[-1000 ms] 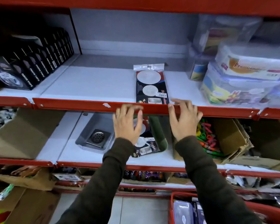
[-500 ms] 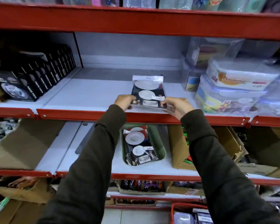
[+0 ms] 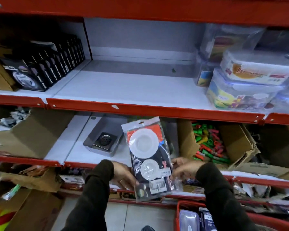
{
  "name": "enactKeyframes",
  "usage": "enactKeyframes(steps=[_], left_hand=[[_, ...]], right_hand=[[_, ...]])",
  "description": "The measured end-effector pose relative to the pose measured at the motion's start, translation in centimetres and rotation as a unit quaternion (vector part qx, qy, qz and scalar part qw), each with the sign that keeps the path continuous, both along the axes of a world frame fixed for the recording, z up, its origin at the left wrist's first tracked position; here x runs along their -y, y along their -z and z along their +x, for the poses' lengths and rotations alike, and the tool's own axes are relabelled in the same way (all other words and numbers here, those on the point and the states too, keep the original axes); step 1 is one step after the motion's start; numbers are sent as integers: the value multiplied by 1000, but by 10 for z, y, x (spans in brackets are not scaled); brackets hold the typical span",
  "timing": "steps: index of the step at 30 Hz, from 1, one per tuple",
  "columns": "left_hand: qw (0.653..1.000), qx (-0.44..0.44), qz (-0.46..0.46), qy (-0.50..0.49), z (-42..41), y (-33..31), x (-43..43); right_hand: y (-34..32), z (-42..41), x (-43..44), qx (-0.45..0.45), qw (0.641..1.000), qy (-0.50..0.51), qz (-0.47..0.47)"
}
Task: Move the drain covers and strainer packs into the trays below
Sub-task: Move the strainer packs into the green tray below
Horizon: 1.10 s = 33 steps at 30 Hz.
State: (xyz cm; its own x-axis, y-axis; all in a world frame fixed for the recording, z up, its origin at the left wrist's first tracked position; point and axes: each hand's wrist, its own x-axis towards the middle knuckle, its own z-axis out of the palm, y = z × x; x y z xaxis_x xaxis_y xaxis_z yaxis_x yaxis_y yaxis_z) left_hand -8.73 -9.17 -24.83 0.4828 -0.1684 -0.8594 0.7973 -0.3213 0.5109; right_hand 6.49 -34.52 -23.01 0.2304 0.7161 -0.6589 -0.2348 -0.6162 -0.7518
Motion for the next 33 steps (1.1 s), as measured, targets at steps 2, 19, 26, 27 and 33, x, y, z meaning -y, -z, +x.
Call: enactKeyframes(steps=[2, 19, 26, 27, 33], left_hand=[[999, -30, -6, -36, -4, 16, 6], [879, 226, 260, -329, 63, 32, -29], [811, 280, 228, -461, 59, 24, -116], [794, 275, 225, -493, 59, 20, -129], [810, 184, 109, -546, 78, 71, -222]], right_hand=[[15, -4, -1, -7, 999, 23, -31], [28, 30, -89, 460, 844, 195, -196], [18, 2, -193, 390, 888, 244, -13], [20, -3, -212, 390, 890, 237, -5], [51, -20, -327, 123, 957, 260, -27]])
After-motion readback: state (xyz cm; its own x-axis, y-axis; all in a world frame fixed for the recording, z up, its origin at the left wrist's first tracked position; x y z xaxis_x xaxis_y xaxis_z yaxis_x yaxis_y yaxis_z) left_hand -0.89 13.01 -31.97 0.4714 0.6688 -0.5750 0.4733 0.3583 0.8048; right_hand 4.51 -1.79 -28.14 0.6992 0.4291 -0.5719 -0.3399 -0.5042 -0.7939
